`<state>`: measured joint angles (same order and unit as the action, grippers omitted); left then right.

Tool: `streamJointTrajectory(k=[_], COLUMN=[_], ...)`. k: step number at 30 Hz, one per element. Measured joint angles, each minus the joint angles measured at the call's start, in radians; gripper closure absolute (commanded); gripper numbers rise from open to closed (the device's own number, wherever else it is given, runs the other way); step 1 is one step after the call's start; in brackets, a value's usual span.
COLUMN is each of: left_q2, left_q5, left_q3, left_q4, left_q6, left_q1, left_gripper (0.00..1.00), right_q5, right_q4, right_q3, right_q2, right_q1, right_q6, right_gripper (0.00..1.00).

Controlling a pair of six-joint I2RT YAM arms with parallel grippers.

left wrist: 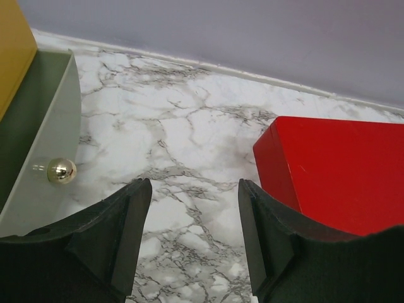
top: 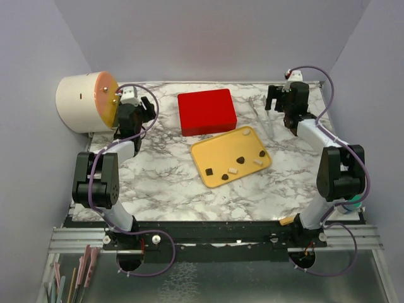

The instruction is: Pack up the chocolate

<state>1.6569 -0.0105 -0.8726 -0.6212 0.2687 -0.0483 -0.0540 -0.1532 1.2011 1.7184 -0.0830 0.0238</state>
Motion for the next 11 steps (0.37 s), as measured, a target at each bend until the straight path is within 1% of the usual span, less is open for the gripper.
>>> streamJointTrajectory(k=[6, 8, 11], left_q2=[0.0, 0.0, 0.0], left_q5=[-0.024, -0.029, -0.035], left_q3=[0.004, 0.004, 0.004], left_q4=[-0.06, -0.069, -0.076], left_q6=[-0.029, -0.036, -0.046], left_q1=[-0.005, -0.006, -0.007], left_gripper=[0.36, 0.36, 0.36], right_q5=[-0.065, -0.079, -0.092], right_q4=[-0.045, -0.057, -0.071], right_q3=[0.0, 0.0, 0.0], right_q2=[0.0, 0.0, 0.0], right_q1=[0.0, 0.0, 0.0], right_q6=[-0.034, -0.043, -0.054], right_gripper=[0.04, 0.07, 0.03])
